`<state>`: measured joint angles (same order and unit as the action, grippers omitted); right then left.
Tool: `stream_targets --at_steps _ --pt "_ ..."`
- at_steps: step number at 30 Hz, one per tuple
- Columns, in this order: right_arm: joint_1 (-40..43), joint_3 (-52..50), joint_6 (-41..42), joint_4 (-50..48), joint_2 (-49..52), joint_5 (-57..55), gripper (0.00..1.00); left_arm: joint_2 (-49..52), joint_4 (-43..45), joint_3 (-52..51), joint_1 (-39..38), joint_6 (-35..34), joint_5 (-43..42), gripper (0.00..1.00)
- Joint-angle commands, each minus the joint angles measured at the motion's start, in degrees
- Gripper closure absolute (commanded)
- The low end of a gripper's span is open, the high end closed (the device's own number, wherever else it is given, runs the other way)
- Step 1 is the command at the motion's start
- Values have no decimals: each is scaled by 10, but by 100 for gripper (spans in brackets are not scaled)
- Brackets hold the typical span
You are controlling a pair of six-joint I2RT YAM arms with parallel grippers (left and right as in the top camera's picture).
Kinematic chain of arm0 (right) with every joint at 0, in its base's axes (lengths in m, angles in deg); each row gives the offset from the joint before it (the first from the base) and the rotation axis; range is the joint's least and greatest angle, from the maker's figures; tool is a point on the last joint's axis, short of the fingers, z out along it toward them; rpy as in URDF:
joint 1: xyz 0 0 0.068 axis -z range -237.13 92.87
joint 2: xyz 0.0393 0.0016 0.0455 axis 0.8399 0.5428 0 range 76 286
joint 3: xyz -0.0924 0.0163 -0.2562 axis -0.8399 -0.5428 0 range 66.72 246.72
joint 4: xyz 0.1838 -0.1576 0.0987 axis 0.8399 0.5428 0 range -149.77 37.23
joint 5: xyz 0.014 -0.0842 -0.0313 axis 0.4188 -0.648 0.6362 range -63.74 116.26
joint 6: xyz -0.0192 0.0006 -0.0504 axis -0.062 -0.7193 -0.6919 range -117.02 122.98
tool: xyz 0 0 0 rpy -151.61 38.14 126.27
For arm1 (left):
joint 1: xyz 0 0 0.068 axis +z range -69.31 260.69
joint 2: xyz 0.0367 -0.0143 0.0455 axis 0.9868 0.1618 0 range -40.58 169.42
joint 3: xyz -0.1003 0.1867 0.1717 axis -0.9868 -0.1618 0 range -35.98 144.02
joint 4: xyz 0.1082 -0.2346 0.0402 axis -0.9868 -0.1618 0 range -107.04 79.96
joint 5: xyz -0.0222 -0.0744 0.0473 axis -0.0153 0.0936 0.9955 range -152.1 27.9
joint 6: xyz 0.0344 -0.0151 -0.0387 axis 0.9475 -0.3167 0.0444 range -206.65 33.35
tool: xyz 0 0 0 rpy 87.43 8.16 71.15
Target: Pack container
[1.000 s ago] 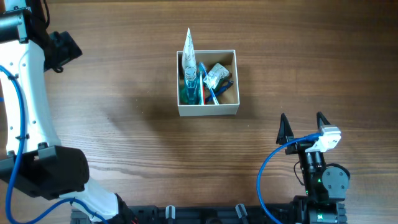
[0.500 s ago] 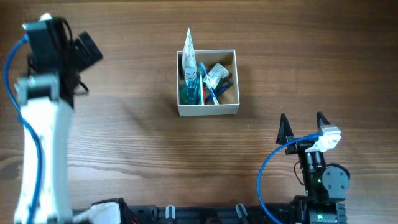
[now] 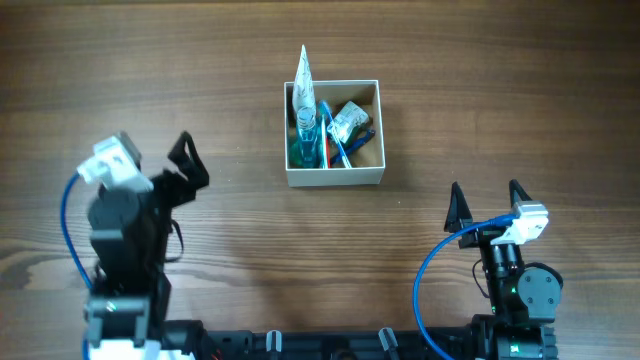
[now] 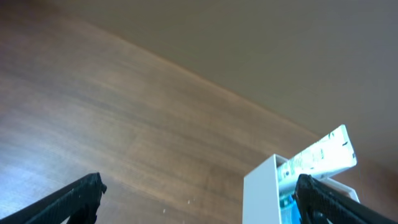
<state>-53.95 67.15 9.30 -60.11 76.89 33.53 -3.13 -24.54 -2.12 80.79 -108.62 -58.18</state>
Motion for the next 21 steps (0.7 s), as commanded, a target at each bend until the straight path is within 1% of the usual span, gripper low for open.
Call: stream_targets --at_steps 1,3,5,7,12,21 --pt "-3 -1 -2 -2 -6 0 0 -82 85 -130 -2 -7 -11 0" --pt "-3 -1 -2 -2 -6 0 0 -126 149 -191 -2 15 -12 0" --pt "-3 -1 -2 -2 -6 0 0 -160 193 -233 -2 40 -13 0" --pt "-3 -1 -2 -2 -6 0 0 -191 216 -261 -2 58 -14 0" --pt "-3 -1 -2 -2 -6 0 0 -252 203 -286 -2 57 -14 0" --pt "-3 -1 -2 -2 -6 0 0 -329 195 -330 -3 57 -16 0"
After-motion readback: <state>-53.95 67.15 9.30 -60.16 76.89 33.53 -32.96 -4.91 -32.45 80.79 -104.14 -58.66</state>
